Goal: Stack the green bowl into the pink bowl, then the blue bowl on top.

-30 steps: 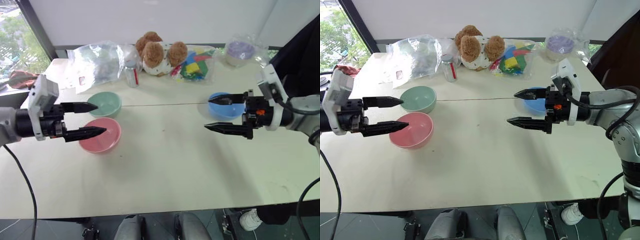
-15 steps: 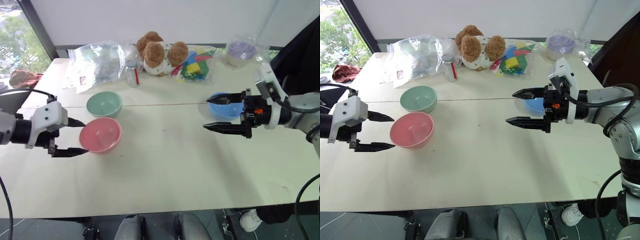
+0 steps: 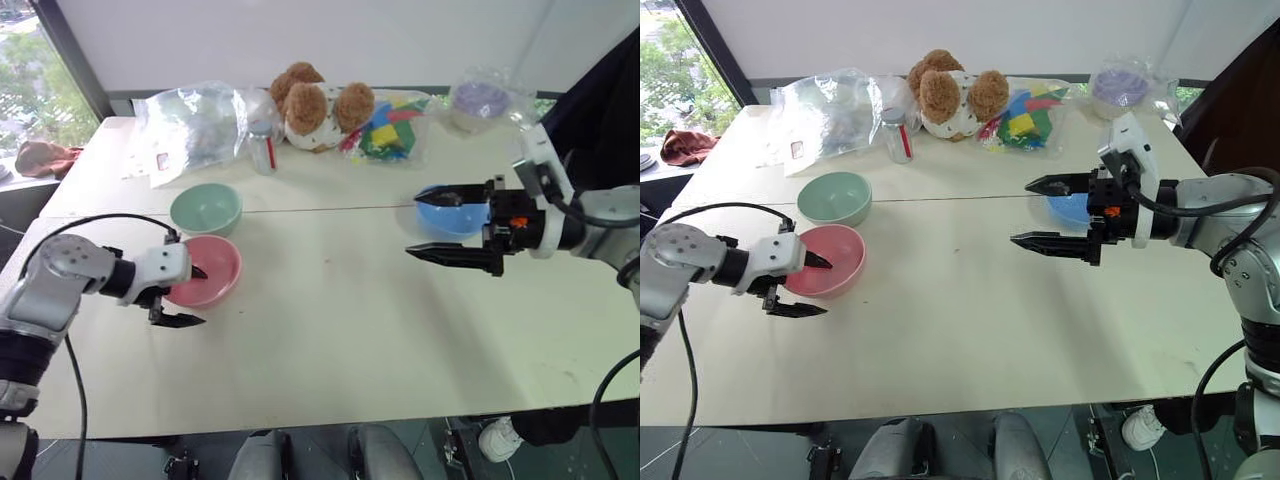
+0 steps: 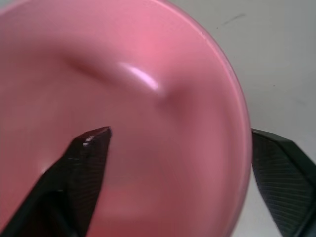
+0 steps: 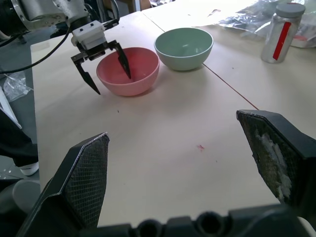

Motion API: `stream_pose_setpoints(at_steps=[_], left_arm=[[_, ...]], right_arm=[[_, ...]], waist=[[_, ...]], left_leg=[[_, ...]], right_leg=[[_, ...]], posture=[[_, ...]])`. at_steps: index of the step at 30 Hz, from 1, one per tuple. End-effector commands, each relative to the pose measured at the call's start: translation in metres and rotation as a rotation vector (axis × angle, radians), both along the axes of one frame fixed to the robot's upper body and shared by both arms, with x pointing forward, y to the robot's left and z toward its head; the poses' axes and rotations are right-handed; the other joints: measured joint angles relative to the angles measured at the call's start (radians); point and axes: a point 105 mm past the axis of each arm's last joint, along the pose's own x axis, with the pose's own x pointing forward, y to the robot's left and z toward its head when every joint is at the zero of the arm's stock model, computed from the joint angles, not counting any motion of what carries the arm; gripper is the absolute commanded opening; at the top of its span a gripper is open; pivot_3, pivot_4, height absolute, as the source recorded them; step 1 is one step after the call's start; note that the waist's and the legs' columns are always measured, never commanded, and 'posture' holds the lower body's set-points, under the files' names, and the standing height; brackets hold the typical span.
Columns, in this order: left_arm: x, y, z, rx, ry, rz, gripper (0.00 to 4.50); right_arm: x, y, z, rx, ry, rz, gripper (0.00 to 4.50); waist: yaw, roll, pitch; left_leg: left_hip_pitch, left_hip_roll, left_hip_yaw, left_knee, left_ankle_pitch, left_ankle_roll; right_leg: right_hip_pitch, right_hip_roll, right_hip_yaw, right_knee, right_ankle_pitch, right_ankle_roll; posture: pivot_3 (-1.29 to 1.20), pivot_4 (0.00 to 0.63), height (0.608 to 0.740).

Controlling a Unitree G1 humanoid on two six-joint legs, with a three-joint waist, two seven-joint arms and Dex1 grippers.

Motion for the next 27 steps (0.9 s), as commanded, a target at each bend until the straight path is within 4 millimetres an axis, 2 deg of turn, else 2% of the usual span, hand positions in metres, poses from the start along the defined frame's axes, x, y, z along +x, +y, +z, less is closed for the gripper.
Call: stream_pose_setpoints(at_steps=[1, 6, 10, 13, 15, 16, 20, 23, 27], left_arm=[[0.001, -0.003, 0.007, 0.015, -0.027, -0.043, 2.63], [-0.004, -0.015, 0.007, 0.016, -0.023, -0.113, 0.02], [-0.004, -0.041, 0.024, -0.028, -0.054, -0.209, 0.02], [-0.005, -0.088, 0.045, -0.1, -0.077, -0.382, 0.02], [-0.005, -0.108, 0.05, -0.104, -0.09, -0.46, 0.02], [-0.003, -0.121, 0.051, -0.102, -0.103, -0.512, 0.02], [0.004, -0.152, 0.049, -0.091, -0.137, -0.621, 0.02], [0.018, -0.178, 0.036, -0.037, -0.161, -0.693, 0.02], [0.022, -0.186, 0.026, 0.007, -0.155, -0.741, 0.02]], right_arm=[[-0.006, -0.001, 0.013, -0.003, -0.063, 0.003, 4.5], [-0.005, -0.001, 0.014, -0.004, -0.066, -0.001, 4.5], [-0.004, -0.002, 0.015, -0.008, -0.069, -0.006, 4.5], [-0.004, -0.009, 0.017, -0.019, -0.075, -0.037, 4.5], [-0.004, -0.012, 0.017, -0.024, -0.076, -0.054, 4.5], [-0.005, -0.015, 0.017, -0.027, -0.076, -0.068, 4.5], [-0.009, -0.02, 0.017, -0.032, -0.076, -0.099, 4.5], [-0.014, -0.025, 0.017, -0.031, -0.07, -0.125, 4.5], [-0.017, -0.026, 0.016, -0.025, -0.06, -0.139, 4.5]], waist=[[0.001, 0.0, 0.0], [0.009, 0.0, -0.001], [0.008, 0.002, -0.002], [0.021, 0.002, -0.002], [0.03, 0.002, -0.002], [0.028, 0.002, -0.002], [0.025, 0.002, -0.002], [0.027, 0.002, -0.002], [0.019, 0.002, -0.002]], left_leg=[[0.0, 0.0, 0.0, 0.0, 0.0, 0.0], [0.0, 0.0, 0.0, 0.0, 0.0, 0.0], [0.001, -0.001, 0.0, 0.001, 0.0, 0.0], [0.0, -0.002, -0.001, 0.001, 0.0, 0.0], [-0.001, -0.002, -0.001, 0.002, 0.0, 0.0], [-0.001, -0.002, -0.001, 0.002, 0.0, 0.0], [0.0, -0.002, -0.001, 0.002, -0.001, 0.001], [0.0, -0.002, 0.0, 0.002, -0.001, 0.001], [0.0, -0.002, 0.0, 0.002, 0.0, 0.001]], right_leg=[[0.0, 0.0, 0.0, 0.0, 0.0, 0.0], [0.0, -0.001, 0.0, 0.0, 0.0, 0.0], [0.002, -0.002, 0.0, 0.0, 0.0, 0.0], [0.002, -0.001, -0.001, 0.0, 0.0, 0.0], [0.002, 0.0, -0.001, 0.0, 0.0, 0.0], [0.002, 0.0, -0.001, -0.001, 0.0, 0.0], [0.002, 0.002, 0.0, -0.001, 0.0, 0.0], [0.001, 0.003, 0.0, 0.0, 0.0, 0.0], [0.001, 0.004, 0.001, 0.0, 0.0, 0.0]], posture=[[0.0, 0.15, 0.74], [0.0, 0.15, 0.74], [0.0, 0.15, 0.74], [0.0, 0.15, 0.74], [0.0, 0.15, 0.74], [0.0, 0.15, 0.74], [0.0, 0.15, 0.74], [0.0, 0.15, 0.74], [0.0, 0.15, 0.74]])
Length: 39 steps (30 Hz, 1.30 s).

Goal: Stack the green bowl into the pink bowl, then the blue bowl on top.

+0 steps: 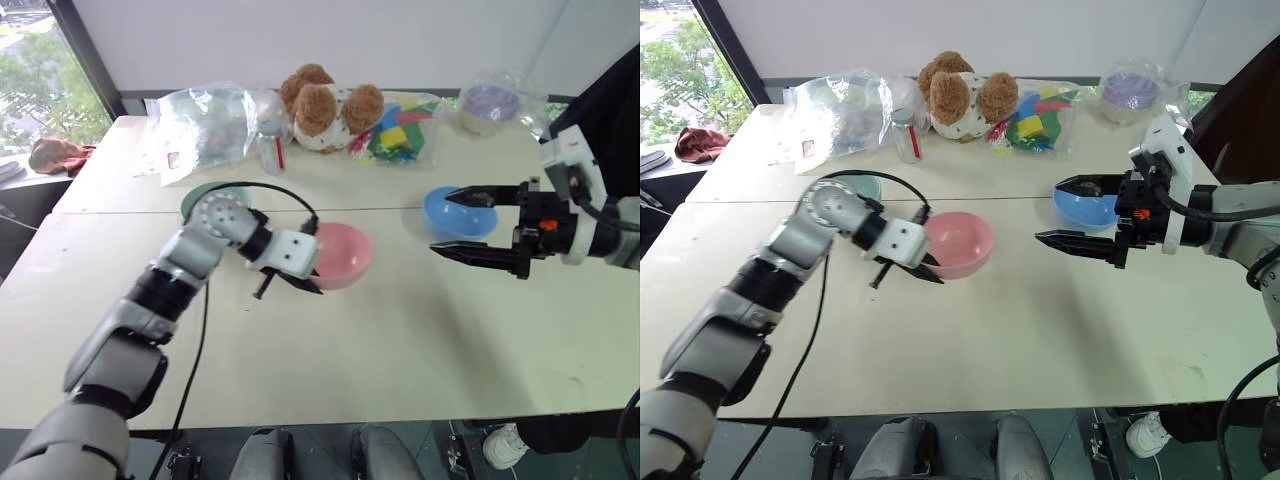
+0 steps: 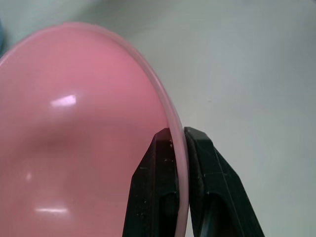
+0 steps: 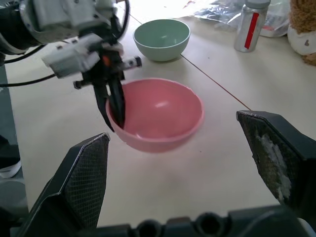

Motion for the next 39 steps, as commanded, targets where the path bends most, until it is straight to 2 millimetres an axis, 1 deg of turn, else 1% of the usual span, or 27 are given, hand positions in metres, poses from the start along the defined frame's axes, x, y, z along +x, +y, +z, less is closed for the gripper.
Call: stream_pose_setpoints(at_steps=[1, 5, 8, 11, 12, 16, 17, 19, 23, 25, 27, 29, 30, 32, 33, 35, 37, 39], left_arm=[[0.005, 0.002, -0.002, 0.056, -0.061, -0.032, 0.02], [0.005, 0.008, -0.016, 0.123, -0.083, -0.048, 0.02], [0.006, 0.01, -0.02, 0.139, -0.086, -0.04, 0.02], [0.007, 0.012, -0.022, 0.149, -0.09, -0.02, 1.22], [0.007, 0.012, -0.021, 0.147, -0.093, -0.017, 1.69], [0.009, 0.009, -0.013, 0.115, -0.112, -0.005, 3.78], [0.01, 0.009, -0.004, 0.08, -0.112, 0.008, 4.37], [0.01, 0.01, 0.013, 0.016, -0.114, 0.038, 4.45], [0.011, 0.021, 0.046, -0.085, -0.123, 0.113, 4.45], [0.015, 0.033, 0.067, -0.154, -0.14, 0.18, 4.45], [0.019, 0.058, 0.085, -0.187, -0.158, 0.281, 4.45], [0.032, 0.112, 0.086, -0.169, -0.167, 0.489, 4.45], [0.037, 0.133, 0.083, -0.152, -0.175, 0.567, 4.45], [0.044, 0.161, 0.077, -0.125, -0.19, 0.672, 4.45], [0.049, 0.173, 0.073, -0.118, -0.199, 0.723, 4.45], [0.057, 0.189, 0.068, -0.111, -0.208, 0.794, 4.45], [0.064, 0.199, 0.061, -0.108, -0.201, 0.845, 4.45], [0.069, 0.203, 0.054, -0.11, -0.188, 0.88, 4.45]], right_arm=[[-0.007, -0.001, 0.011, -0.001, -0.047, -0.009, 4.5], [-0.009, -0.001, 0.011, 0.004, -0.04, -0.007, 4.5], [-0.009, -0.001, 0.011, 0.006, -0.041, -0.008, 4.5], [-0.008, 0.0, 0.012, 0.006, -0.044, -0.007, 4.5], [-0.008, 0.0, 0.012, 0.006, -0.044, -0.007, 4.5], [-0.007, 0.001, 0.012, 0.007, -0.044, -0.002, 4.5], [-0.008, 0.0, 0.01, -0.002, -0.028, -0.001, 4.5], [-0.008, -0.002, 0.004, -0.026, -0.012, -0.007, 4.5], [-0.007, -0.004, 0.002, -0.022, -0.007, -0.015, 4.5], [-0.006, -0.005, 0.001, -0.019, -0.001, -0.017, 4.5], [-0.006, -0.006, -0.003, -0.031, 0.003, -0.021, 4.5], [-0.005, -0.01, -0.008, -0.055, 0.014, -0.029, 4.5], [-0.005, -0.011, -0.009, -0.058, 0.018, -0.031, 4.5], [-0.005, -0.012, -0.011, -0.065, 0.021, -0.032, 4.5], [-0.005, -0.012, -0.012, -0.067, 0.021, -0.032, 4.5], [-0.005, -0.012, -0.013, -0.067, 0.022, -0.032, 4.5], [-0.004, -0.012, -0.012, -0.067, 0.02, -0.032, 4.5], [-0.004, -0.012, -0.012, -0.066, 0.017, -0.032, 4.5]], waist=[[-0.005, 0.0, 0.0], [0.0, 0.0, 0.0], [0.003, 0.0, 0.0], [0.003, 0.0, 0.0], [0.004, 0.0, 0.0], [0.005, 0.0, 0.0], [0.005, 0.0, 0.0], [0.006, 0.0, 0.0], [0.002, 0.0, 0.0], [0.0, 0.0, 0.0], [-0.001, 0.0, 0.0], [-0.002, 0.0, 0.0], [-0.004, 0.0, 0.0], [-0.015, 0.0, 0.0], [-0.016, 0.0, 0.0], [-0.01, 0.0, 0.0], [-0.002, -0.001, 0.0], [0.004, -0.001, 0.0]], left_leg=[[0.0, 0.0, 0.0, 0.0, 0.0, 0.0], [0.0, 0.001, -0.001, 0.0, 0.0, 0.0], [0.0, 0.001, 0.0, 0.0, 0.0, 0.0], [0.0, 0.001, 0.0, 0.0, 0.0, 0.0], [0.0, 0.001, 0.0, 0.0, 0.0, 0.0], [0.0, 0.001, -0.001, 0.0, 0.0, 0.0], [0.0, 0.001, -0.001, 0.0, 0.0, 0.0], [-0.001, 0.001, -0.001, 0.0, 0.0, 0.0], [0.0, 0.001, -0.001, 0.0, 0.0, 0.0], [0.0, 0.001, -0.001, 0.0, 0.0, 0.0], [0.0, 0.001, -0.001, 0.0, 0.0, 0.0], [0.0, 0.001, -0.001, 0.0, 0.0, 0.0], [0.0, 0.001, -0.001, 0.0, 0.0, 0.0], [0.001, 0.001, -0.001, 0.0, 0.0, 0.0], [0.0, 0.001, -0.001, 0.0, 0.0, 0.0], [0.0, 0.001, -0.001, 0.0, 0.0, 0.0], [0.0, 0.001, -0.001, 0.001, 0.0, 0.0], [0.0, 0.0, 0.0, 0.001, 0.0, 0.0]], right_leg=[[0.0, 0.0, 0.0, 0.0, 0.0, 0.0], [-0.001, 0.0, 0.0, 0.0, 0.0, 0.0], [0.0, 0.0, 0.001, 0.0, 0.0, 0.0], [0.0, 0.0, 0.001, 0.0, 0.0, 0.0], [0.0, 0.0, 0.001, 0.0, 0.0, 0.0], [0.0, 0.0, 0.0, 0.0, 0.0, 0.0], [0.0, 0.0, 0.0, 0.0, 0.0, 0.0], [0.0, 0.0, 0.0, 0.0, 0.0, 0.0], [0.0, -0.001, 0.0, 0.0, 0.0, 0.0], [0.0, 0.0, 0.001, 0.0, 0.0, 0.0], [0.0, 0.0, 0.0, 0.001, 0.0, 0.0], [0.0, 0.0, 0.0, 0.001, 0.0, 0.0], [0.0, 0.0, 0.0, 0.001, 0.0, 0.0], [0.0, 0.0, 0.0, 0.001, 0.0, 0.0], [0.0, 0.0, -0.001, 0.001, 0.0, 0.0], [0.0, 0.0, -0.001, 0.001, 0.0, 0.0], [0.0, -0.001, -0.002, 0.0, 0.0, 0.0], [0.0, -0.001, -0.002, 0.0, 0.0, 0.0]], posture=[[0.0, 0.15, 0.74], [0.0, 0.15, 0.74], [0.0, 0.15, 0.74], [0.0, 0.15, 0.74], [0.0, 0.15, 0.74], [0.0, 0.15, 0.74], [0.0, 0.15, 0.74], [0.0, 0.15, 0.74], [0.0, 0.15, 0.74], [0.0, 0.15, 0.74], [0.0, 0.15, 0.74], [0.0, 0.15, 0.74], [0.0, 0.15, 0.74], [0.0, 0.15, 0.74], [0.0, 0.15, 0.74], [0.0, 0.15, 0.74], [0.0, 0.15, 0.74], [0.0, 0.15, 0.74]])
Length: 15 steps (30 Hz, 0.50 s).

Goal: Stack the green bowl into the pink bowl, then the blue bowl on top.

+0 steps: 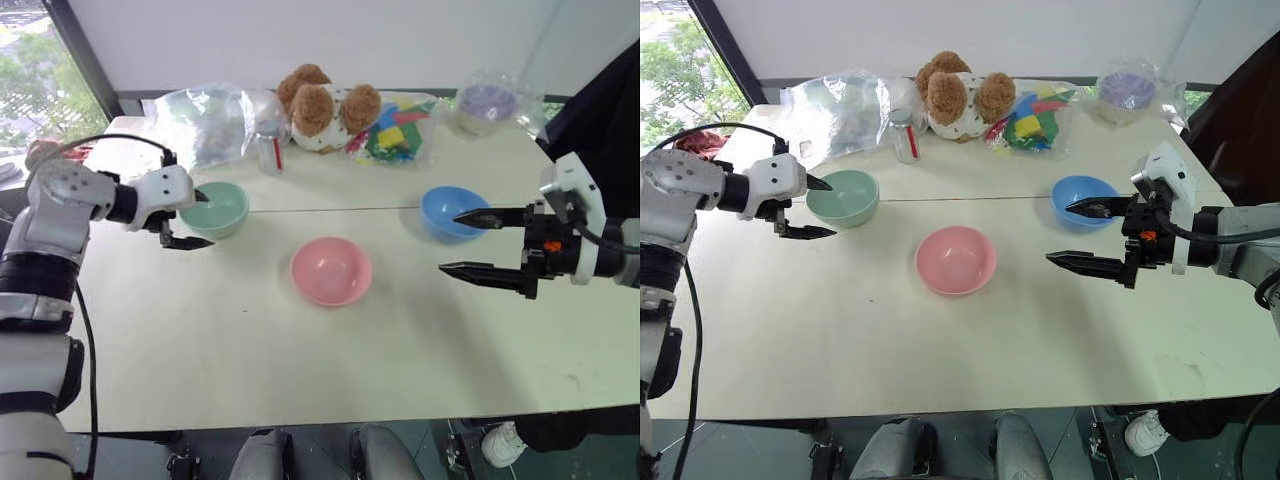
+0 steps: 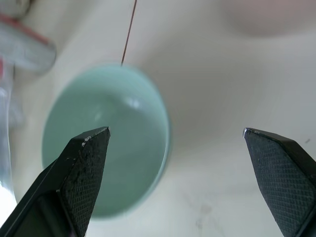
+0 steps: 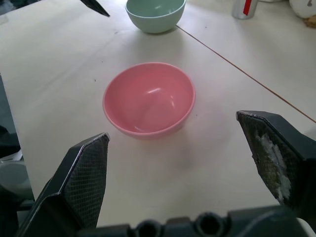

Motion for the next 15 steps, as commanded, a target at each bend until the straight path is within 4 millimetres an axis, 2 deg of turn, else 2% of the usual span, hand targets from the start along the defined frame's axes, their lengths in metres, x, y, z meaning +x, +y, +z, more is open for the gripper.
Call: stream_pose_setpoints(at_steps=[1, 8, 11, 15], left_arm=[[0.011, 0.006, 0.004, -0.002, -0.042, 0.044, 4.45], [0.022, 0.0, -0.029, -0.012, 0.033, 0.09, 4.45], [0.022, 0.0, -0.039, 0.012, 0.054, 0.097, 3.59], [0.02, -0.001, -0.043, 0.02, 0.073, 0.079, 1.47]], right_arm=[[-0.002, 0.001, 0.011, -0.012, -0.054, 0.006, 4.5], [-0.004, 0.001, 0.016, -0.008, -0.066, 0.001, 4.5], [-0.006, 0.003, 0.022, 0.017, -0.078, 0.009, 4.5], [-0.01, 0.006, 0.028, 0.041, -0.085, 0.024, 4.5]], waist=[[0.006, 0.0, 0.0], [0.004, 0.0, 0.0], [-0.001, 0.0, 0.0], [-0.001, 0.0, 0.0]], left_leg=[[0.0, 0.0, 0.0, 0.0, 0.0, 0.0], [-0.001, 0.0, 0.0, 0.0, 0.0, 0.0], [-0.001, 0.0, 0.0, 0.0, 0.0, 0.0], [-0.001, 0.001, 0.0, -0.001, 0.0, 0.0]], right_leg=[[0.0, 0.0, 0.0, 0.0, 0.0, 0.0], [0.0, 0.0, -0.001, 0.0, 0.0, 0.0], [-0.001, 0.0, 0.0, 0.0, 0.0, 0.0], [-0.001, 0.0, 0.0, 0.0, 0.0, 0.0]], posture=[[0.0, 0.15, 0.74], [0.0, 0.15, 0.74], [0.0, 0.15, 0.74], [0.0, 0.15, 0.74]])
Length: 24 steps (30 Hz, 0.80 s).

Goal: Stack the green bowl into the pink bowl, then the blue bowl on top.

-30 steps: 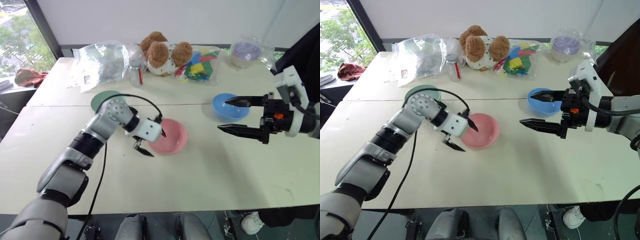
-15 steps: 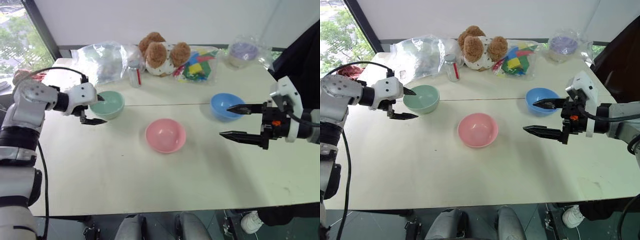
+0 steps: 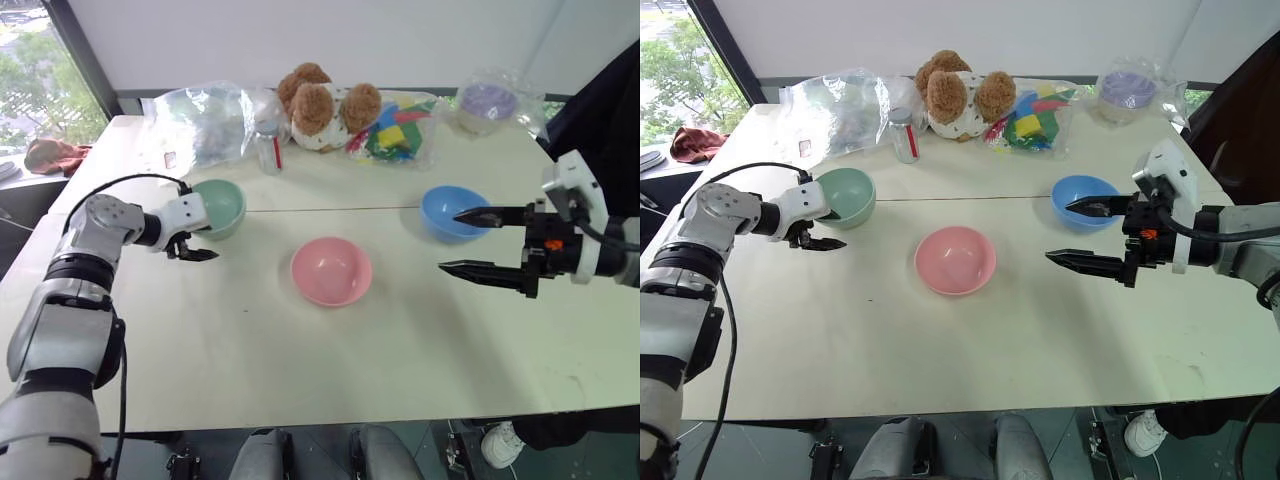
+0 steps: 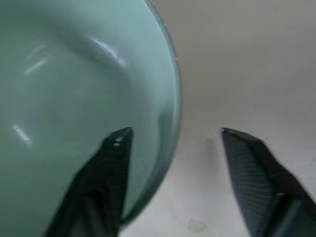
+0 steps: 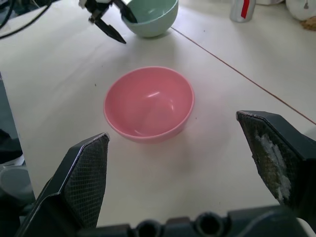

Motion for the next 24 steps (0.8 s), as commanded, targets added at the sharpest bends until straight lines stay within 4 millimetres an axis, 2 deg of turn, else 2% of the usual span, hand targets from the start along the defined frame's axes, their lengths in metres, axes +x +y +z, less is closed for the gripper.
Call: stream_pose_setpoints(at_steps=[1, 3, 8, 11, 14, 16, 19, 21, 24], left_arm=[[0.003, -0.001, 0.014, 0.023, -0.039, -0.027, 0.97], [0.004, -0.008, 0.021, 0.005, -0.05, -0.056, 0.03], [0.004, -0.036, 0.049, -0.03, -0.083, -0.206, 0.03], [-0.002, -0.068, 0.071, -0.058, -0.089, -0.374, 0.03], [-0.013, -0.094, 0.082, -0.077, -0.067, -0.525, 0.03], [-0.026, -0.127, 0.092, -0.092, -0.079, -0.675, 0.03], [-0.045, -0.154, 0.096, -0.109, -0.065, -0.803, 0.03], [-0.062, -0.168, 0.089, -0.088, -0.028, -0.896, 0.03], [-0.078, -0.175, 0.079, -0.055, 0.035, -0.976, 0.03]], right_arm=[[-0.009, 0.005, 0.021, 0.019, -0.076, 0.029, 4.5], [-0.012, 0.006, 0.026, 0.053, -0.079, 0.038, 4.5], [-0.016, 0.006, 0.034, 0.098, -0.083, 0.051, 4.5], [-0.019, 0.003, 0.033, 0.096, -0.08, 0.045, 4.5], [-0.02, 0.001, 0.031, 0.092, -0.076, 0.033, 4.5], [-0.02, -0.002, 0.028, 0.084, -0.075, 0.015, 4.5], [-0.021, -0.004, 0.026, 0.076, -0.077, -0.003, 4.5], [-0.022, -0.006, 0.024, 0.069, -0.079, -0.016, 4.5], [-0.024, -0.007, 0.023, 0.067, -0.082, -0.026, 4.5]], waist=[[0.002, 0.0, 0.0], [0.007, -0.001, 0.0], [0.008, 0.0, -0.001], [0.009, -0.001, 0.0], [0.008, -0.001, 0.0], [0.007, -0.001, 0.0], [0.004, -0.001, 0.0], [-0.001, -0.001, -0.001], [-0.01, 0.0, -0.001]], left_leg=[[0.0, 0.0, 0.0, 0.0, 0.0, 0.0], [0.0, 0.0, 0.0, 0.0, 0.0, 0.0], [0.0, -0.002, 0.0, 0.001, 0.0, 0.0], [-0.001, -0.002, 0.0, 0.001, 0.0, 0.0], [-0.001, -0.002, -0.001, 0.001, 0.0, 0.0], [-0.001, -0.002, -0.001, 0.001, 0.0, 0.0], [-0.001, -0.001, -0.001, 0.001, 0.0, 0.0], [0.0, -0.001, -0.001, 0.001, 0.0, 0.0], [0.001, 0.0, -0.001, 0.0, 0.0, 0.0]], right_leg=[[0.0, 0.0, 0.0, 0.0, 0.0, 0.0], [0.0, 0.0, 0.0, 0.0, 0.0, 0.0], [0.001, -0.002, 0.0, 0.0, 0.0, 0.0], [0.001, -0.002, 0.0, 0.0, 0.0, 0.0], [0.001, -0.002, -0.001, -0.001, 0.0, 0.0], [0.001, -0.002, -0.001, -0.001, 0.0, 0.0], [0.001, -0.001, 0.001, 0.0, 0.0, 0.0], [0.001, -0.001, 0.002, 0.0, 0.0, 0.0], [0.001, -0.001, 0.004, 0.001, 0.0, 0.0]], posture=[[0.0, 0.15, 0.74], [0.0, 0.15, 0.74], [0.0, 0.15, 0.74], [0.0, 0.15, 0.74], [0.0, 0.15, 0.74], [0.0, 0.15, 0.74], [0.0, 0.15, 0.74], [0.0, 0.15, 0.74], [0.0, 0.15, 0.74]])
